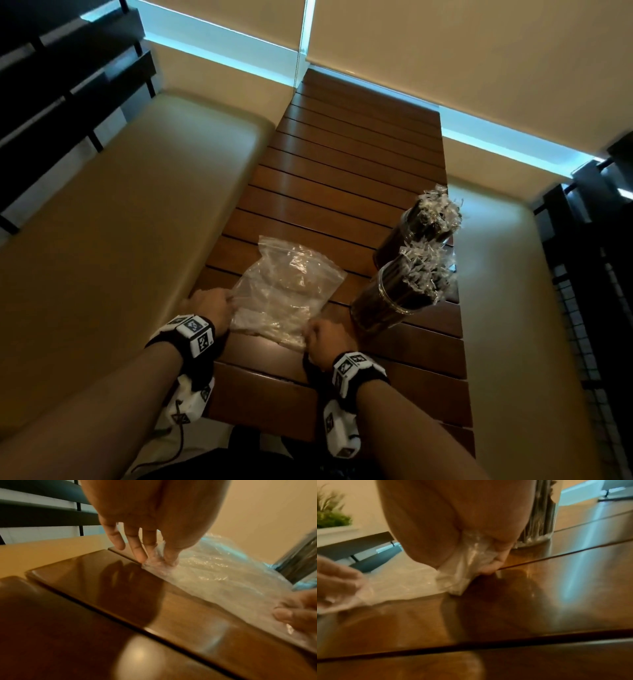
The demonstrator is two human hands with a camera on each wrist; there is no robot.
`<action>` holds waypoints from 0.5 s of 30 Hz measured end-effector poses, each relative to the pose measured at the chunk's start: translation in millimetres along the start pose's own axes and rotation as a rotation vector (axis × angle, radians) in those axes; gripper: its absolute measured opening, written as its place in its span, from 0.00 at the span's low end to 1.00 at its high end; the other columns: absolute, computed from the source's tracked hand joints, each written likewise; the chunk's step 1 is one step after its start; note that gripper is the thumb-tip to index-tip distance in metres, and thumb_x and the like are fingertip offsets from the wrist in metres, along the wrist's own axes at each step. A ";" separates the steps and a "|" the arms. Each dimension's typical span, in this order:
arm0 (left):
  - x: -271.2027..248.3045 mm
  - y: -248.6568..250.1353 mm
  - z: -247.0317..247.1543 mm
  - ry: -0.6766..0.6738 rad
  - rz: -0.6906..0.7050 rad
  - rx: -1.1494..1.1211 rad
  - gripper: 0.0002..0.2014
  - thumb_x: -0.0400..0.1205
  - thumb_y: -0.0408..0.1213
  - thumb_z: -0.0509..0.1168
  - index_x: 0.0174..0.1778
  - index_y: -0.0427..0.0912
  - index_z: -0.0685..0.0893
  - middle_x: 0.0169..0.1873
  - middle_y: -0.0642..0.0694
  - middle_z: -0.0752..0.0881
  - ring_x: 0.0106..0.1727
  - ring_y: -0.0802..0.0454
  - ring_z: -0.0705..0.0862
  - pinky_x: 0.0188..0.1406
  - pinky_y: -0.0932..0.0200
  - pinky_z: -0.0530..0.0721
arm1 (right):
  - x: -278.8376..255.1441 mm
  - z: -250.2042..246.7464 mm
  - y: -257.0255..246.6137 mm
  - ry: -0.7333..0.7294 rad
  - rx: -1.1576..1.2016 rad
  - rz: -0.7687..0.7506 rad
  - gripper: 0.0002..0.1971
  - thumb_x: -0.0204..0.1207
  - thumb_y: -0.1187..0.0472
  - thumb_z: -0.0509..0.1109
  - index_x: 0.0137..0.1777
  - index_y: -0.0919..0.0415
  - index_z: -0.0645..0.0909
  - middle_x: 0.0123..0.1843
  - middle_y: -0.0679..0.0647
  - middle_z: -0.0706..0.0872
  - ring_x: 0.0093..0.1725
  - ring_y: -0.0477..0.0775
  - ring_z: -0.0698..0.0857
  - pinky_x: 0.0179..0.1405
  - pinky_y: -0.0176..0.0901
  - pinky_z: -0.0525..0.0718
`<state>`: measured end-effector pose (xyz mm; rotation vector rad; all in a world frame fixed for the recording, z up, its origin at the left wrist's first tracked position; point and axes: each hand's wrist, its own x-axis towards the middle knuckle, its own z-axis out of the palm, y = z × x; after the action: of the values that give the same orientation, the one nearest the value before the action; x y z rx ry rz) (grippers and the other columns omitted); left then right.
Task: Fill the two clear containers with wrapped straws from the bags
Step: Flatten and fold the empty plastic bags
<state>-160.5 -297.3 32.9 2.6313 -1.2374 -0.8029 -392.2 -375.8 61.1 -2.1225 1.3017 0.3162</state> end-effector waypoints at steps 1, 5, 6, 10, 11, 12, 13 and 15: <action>-1.4 -1.6 2.0 -0.010 -0.005 0.035 0.09 0.84 0.47 0.61 0.53 0.54 0.86 0.50 0.45 0.89 0.54 0.41 0.85 0.58 0.50 0.80 | 1.7 1.3 -1.2 0.001 -0.046 0.040 0.13 0.85 0.51 0.58 0.51 0.53 0.82 0.51 0.55 0.87 0.52 0.59 0.86 0.47 0.46 0.83; -5.2 -2.7 7.5 -0.040 -0.006 0.240 0.12 0.85 0.51 0.58 0.53 0.46 0.75 0.54 0.40 0.86 0.53 0.40 0.85 0.51 0.51 0.78 | 0.9 7.9 -9.9 0.074 -0.192 0.120 0.17 0.81 0.58 0.63 0.70 0.56 0.72 0.58 0.58 0.86 0.56 0.63 0.86 0.41 0.47 0.76; -4.0 -2.8 5.8 -0.032 -0.013 0.275 0.15 0.84 0.53 0.57 0.53 0.45 0.74 0.53 0.40 0.86 0.52 0.41 0.85 0.49 0.51 0.77 | -1.5 9.7 -10.6 0.084 -0.206 0.109 0.20 0.80 0.59 0.64 0.71 0.56 0.69 0.57 0.60 0.86 0.55 0.64 0.86 0.40 0.48 0.77; 9.9 -0.4 -5.6 0.077 0.004 -0.037 0.20 0.79 0.55 0.66 0.55 0.42 0.74 0.53 0.40 0.83 0.48 0.43 0.81 0.46 0.52 0.76 | -13.0 9.8 -9.3 0.057 -0.249 -0.050 0.17 0.78 0.62 0.63 0.67 0.54 0.70 0.53 0.60 0.87 0.54 0.67 0.85 0.43 0.54 0.82; 15.6 3.5 -8.4 0.104 -0.009 -0.202 0.23 0.78 0.53 0.69 0.60 0.40 0.75 0.57 0.40 0.82 0.51 0.43 0.81 0.48 0.52 0.77 | -14.8 8.1 -9.6 0.053 -0.277 -0.092 0.16 0.78 0.62 0.63 0.65 0.53 0.71 0.53 0.60 0.87 0.54 0.67 0.85 0.43 0.54 0.82; 20.2 9.3 -13.1 0.121 -0.020 -0.342 0.28 0.77 0.53 0.71 0.66 0.40 0.73 0.61 0.40 0.81 0.56 0.41 0.81 0.53 0.50 0.79 | -15.7 7.0 -9.4 0.045 -0.309 -0.132 0.16 0.78 0.61 0.62 0.65 0.52 0.72 0.52 0.60 0.87 0.53 0.67 0.85 0.42 0.53 0.81; 24.0 17.5 -18.1 0.121 -0.031 -0.440 0.34 0.76 0.53 0.73 0.73 0.41 0.69 0.66 0.41 0.79 0.62 0.39 0.81 0.59 0.47 0.80 | -16.2 5.8 -9.4 0.027 -0.349 -0.170 0.15 0.79 0.60 0.62 0.66 0.51 0.73 0.53 0.60 0.88 0.53 0.67 0.85 0.42 0.52 0.80; 29.2 33.1 -25.8 0.057 -0.030 -0.514 0.43 0.76 0.49 0.75 0.83 0.46 0.58 0.76 0.38 0.72 0.72 0.36 0.76 0.69 0.42 0.77 | -17.7 4.4 -9.4 -0.029 -0.416 -0.236 0.16 0.81 0.60 0.60 0.67 0.49 0.76 0.55 0.59 0.88 0.54 0.66 0.85 0.43 0.52 0.79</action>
<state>-154.5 -343.6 53.7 2.2396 -0.8373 -0.8994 -392.1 -357.3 70.1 -2.5780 1.0179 0.5521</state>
